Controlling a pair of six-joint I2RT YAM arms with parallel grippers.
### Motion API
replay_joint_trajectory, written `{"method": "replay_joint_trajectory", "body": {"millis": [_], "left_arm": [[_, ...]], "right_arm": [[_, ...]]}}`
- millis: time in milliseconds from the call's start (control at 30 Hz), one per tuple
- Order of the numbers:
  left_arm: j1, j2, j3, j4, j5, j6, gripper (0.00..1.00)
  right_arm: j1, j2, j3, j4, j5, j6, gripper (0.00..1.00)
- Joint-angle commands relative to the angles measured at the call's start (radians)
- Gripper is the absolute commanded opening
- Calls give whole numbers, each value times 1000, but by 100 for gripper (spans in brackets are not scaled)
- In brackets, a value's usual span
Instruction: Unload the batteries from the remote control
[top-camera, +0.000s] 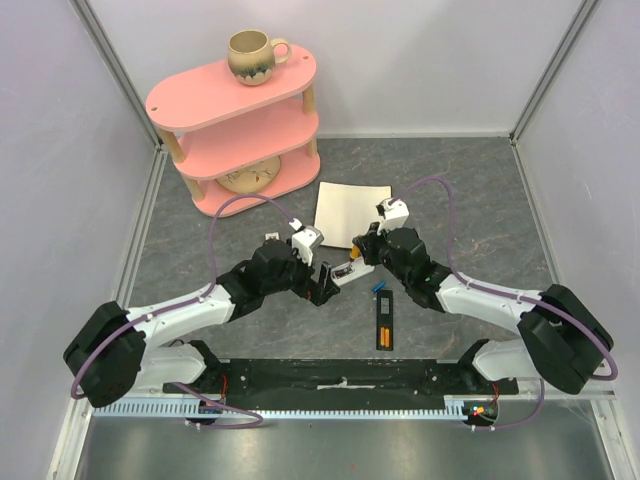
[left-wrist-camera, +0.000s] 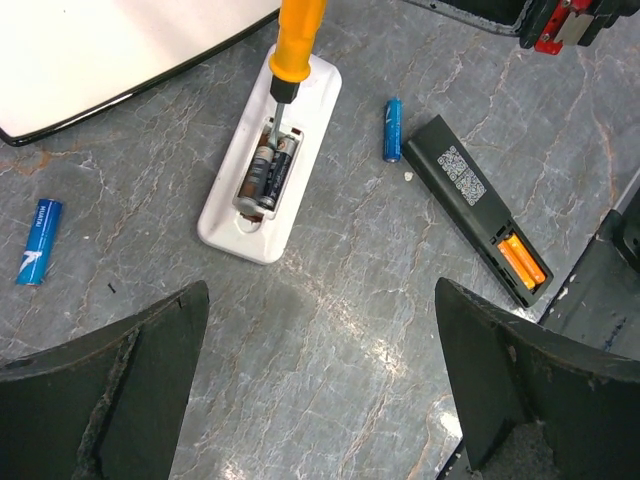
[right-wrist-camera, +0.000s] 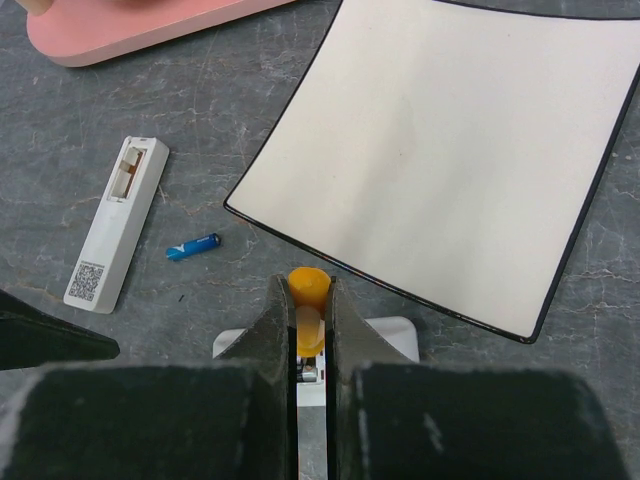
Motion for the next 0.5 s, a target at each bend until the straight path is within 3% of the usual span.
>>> {"method": "replay_joint_trajectory", "body": {"millis": [0,467], "left_arm": [[5,-8,-5,48,34,-28,99],[14,-15,-15,50,28,-25,97]], "right_arm": [[11,14,33,-5,46,-26,0],[15,81,20,140,-132,120,0]]}}
